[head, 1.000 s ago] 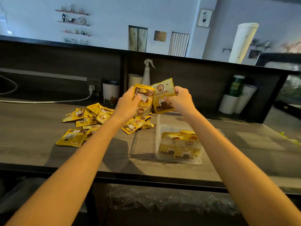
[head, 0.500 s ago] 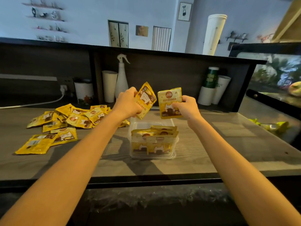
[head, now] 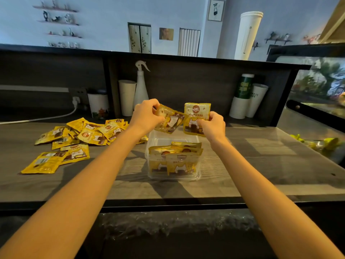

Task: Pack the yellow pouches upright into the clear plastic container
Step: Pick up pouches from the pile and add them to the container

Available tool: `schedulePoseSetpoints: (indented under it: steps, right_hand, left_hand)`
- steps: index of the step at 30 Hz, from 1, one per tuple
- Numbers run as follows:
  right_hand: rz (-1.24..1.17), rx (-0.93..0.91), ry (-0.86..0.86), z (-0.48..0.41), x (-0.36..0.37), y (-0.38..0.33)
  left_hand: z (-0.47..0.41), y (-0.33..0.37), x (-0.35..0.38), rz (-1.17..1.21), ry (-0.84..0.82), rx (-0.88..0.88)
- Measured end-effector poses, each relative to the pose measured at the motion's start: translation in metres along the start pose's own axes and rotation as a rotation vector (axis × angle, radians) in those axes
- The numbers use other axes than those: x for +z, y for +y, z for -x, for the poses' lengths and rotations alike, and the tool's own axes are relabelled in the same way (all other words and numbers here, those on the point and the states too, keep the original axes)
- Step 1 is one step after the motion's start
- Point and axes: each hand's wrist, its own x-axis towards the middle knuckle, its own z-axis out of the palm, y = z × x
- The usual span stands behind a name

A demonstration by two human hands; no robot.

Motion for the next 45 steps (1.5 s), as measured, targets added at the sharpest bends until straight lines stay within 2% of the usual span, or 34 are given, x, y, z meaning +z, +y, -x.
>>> schedulePoseSetpoints:
  steps: [4,9,15,22,28,34,40,45]
  right_hand:
    - [-0.027,-0.008,0.041,-0.001,-0.001,0.003]
    - [-0.052,-0.064,0.048,0.001,0.002,0.002]
    - [-0.155,-0.02,-0.037,0.003,0.006,0.004]
    - [-0.148,0.01,-0.203,0.007,0.012,0.004]
    - [-0.074,-0.064,-0.352,0.011,0.009,0.005]
    - [-0.011,0.014,-0.429,0.013,0.006,0.01]
    - [0.082,-0.081,-0.561,0.013,0.0,0.008]
    - [0.306,-0.182,-0.621,0.014,0.001,-0.001]
  left_hand:
    - [-0.001,-0.002,-0.002,-0.03,-0.171,0.059]
    - [0.0,-0.002,0.002,-0.157,-0.544,0.137]
    - [0.005,-0.008,0.005,-0.249,-0.795,0.127]
    - [0.008,-0.007,0.003,-0.193,-0.837,0.119]
    - [0.014,-0.012,0.005,-0.107,-0.808,0.056]
    - [0.016,-0.012,0.001,-0.097,-0.878,0.069]
    - [0.016,-0.013,-0.005,-0.076,-0.884,0.1]
    - [0.019,-0.017,-0.005,-0.113,-0.84,0.111]
